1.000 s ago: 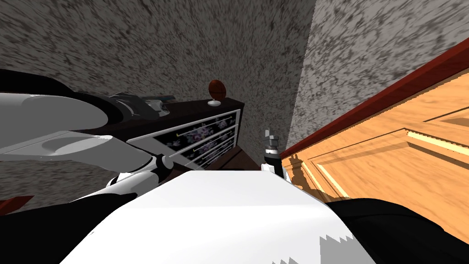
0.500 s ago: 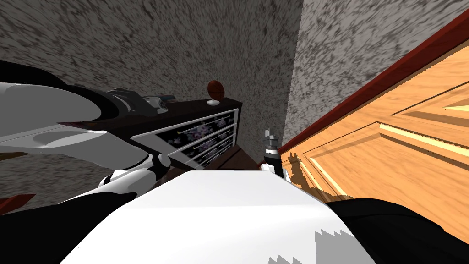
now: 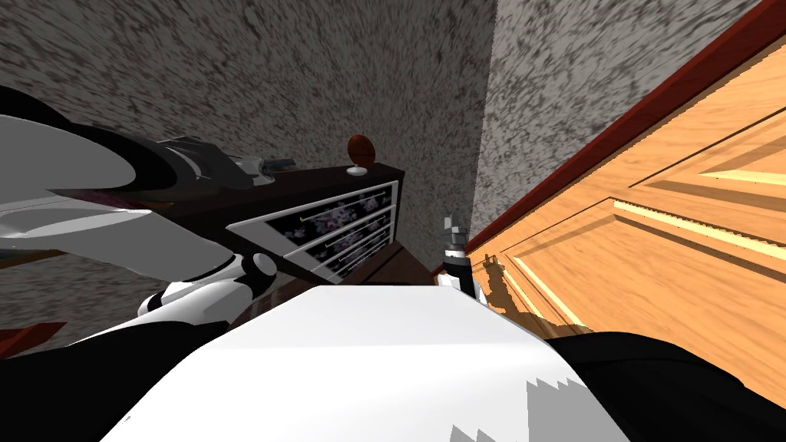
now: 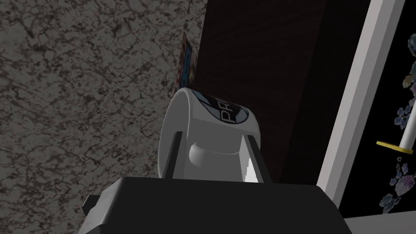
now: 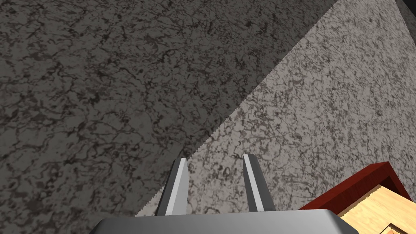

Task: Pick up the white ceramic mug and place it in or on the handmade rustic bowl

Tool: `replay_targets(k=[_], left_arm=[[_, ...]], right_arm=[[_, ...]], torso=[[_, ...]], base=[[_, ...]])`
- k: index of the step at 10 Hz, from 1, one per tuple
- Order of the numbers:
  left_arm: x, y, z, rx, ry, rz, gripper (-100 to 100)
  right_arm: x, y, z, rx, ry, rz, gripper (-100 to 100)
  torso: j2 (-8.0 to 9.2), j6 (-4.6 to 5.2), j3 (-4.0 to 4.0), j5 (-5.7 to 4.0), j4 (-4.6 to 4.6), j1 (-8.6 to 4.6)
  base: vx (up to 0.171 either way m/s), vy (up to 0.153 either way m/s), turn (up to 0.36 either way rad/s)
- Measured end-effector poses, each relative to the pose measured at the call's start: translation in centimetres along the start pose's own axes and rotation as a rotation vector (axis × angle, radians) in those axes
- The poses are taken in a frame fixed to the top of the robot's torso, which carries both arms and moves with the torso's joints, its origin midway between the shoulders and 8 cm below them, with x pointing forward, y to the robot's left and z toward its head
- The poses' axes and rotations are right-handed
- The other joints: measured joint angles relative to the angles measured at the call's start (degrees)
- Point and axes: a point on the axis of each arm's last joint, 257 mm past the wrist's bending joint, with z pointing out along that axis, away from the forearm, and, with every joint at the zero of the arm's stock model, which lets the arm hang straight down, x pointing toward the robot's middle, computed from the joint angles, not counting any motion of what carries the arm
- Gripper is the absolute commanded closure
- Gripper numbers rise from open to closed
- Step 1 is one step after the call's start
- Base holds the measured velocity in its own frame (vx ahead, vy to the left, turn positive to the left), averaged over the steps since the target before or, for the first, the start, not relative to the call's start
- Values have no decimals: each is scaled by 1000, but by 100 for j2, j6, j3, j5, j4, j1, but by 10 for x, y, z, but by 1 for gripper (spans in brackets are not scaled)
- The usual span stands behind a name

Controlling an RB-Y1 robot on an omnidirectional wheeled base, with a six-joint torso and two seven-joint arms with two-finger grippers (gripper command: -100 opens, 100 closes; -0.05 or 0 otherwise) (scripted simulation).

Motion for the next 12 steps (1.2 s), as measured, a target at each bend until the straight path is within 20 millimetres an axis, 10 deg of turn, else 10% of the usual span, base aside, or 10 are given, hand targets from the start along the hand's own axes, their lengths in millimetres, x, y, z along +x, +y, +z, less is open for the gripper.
replay_targets(k=[12], left_arm=[[-42, -64, -18, -3, -66, 108, 100]], right_arm=[[0, 0, 0, 0, 0, 0, 0]], torso=[[-36, -3, -19, 9, -4, 42]], base=[[19, 64, 21]])
